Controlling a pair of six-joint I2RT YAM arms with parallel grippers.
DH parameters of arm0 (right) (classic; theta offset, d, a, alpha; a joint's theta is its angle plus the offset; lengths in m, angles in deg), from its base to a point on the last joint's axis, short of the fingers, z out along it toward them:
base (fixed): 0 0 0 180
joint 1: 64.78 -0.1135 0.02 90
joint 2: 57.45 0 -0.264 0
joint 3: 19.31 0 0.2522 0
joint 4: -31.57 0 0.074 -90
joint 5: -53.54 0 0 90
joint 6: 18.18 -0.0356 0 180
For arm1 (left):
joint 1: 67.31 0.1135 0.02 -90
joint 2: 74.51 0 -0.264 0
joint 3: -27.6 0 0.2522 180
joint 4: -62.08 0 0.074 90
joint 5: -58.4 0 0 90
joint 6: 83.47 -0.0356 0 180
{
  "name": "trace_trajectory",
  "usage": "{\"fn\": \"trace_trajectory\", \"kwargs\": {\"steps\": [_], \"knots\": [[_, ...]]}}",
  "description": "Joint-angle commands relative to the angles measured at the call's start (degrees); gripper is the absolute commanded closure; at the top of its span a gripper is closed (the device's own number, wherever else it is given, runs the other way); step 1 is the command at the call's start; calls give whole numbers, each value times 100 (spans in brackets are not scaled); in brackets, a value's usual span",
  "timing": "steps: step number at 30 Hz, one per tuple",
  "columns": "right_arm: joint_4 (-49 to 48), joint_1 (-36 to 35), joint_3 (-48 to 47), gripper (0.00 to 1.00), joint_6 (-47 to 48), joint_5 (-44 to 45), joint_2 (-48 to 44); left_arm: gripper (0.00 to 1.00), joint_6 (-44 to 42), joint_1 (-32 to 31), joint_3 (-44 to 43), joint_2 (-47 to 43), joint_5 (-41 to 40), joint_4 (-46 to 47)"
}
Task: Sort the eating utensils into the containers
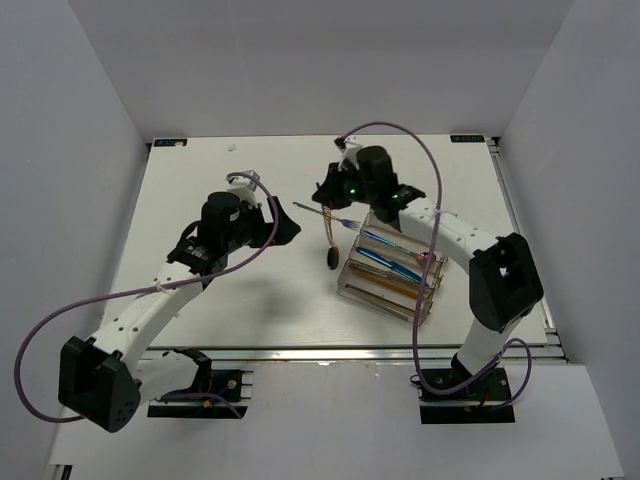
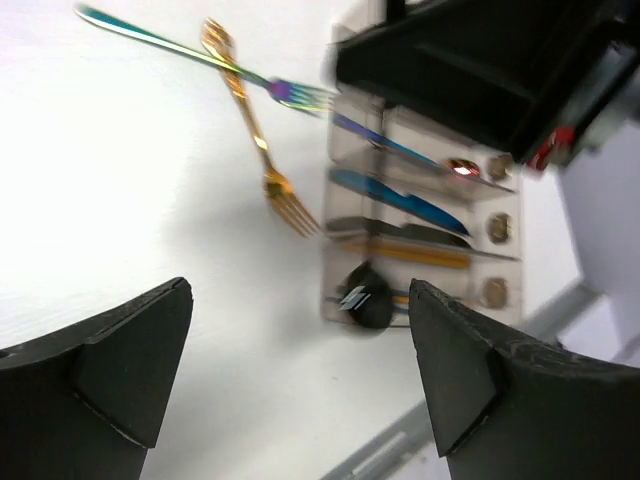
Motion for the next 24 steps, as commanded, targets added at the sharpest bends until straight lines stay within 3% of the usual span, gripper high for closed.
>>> {"fn": "trace_trajectory", "kwargs": {"steps": [1,5,9,12,16,24], "knots": [[790,810,-482,100,1623,-787,-434,2,-761,16,-599,-608,-1233,-1406],[2311,1233,-1106,100,4395,-789,-399,2,-1202,16,-434,-1092,-1773,-1666],[3359,1268,-1187,100,5946,-358,-328,2,-1158,25,86,-1261,-1756,-1480],[3510,1312,-828,100,6616,-253,-381,2,-1220,25,164,-1216,-1878,-1657],[3396,1531,-388,100,6663,134,-364,2,-1220,25,226,-1278,-1835,-1630],[2473,1611,888,100,6979,-349,-917,2,-1237,25,235,-1287,-1773,-1630]]}}
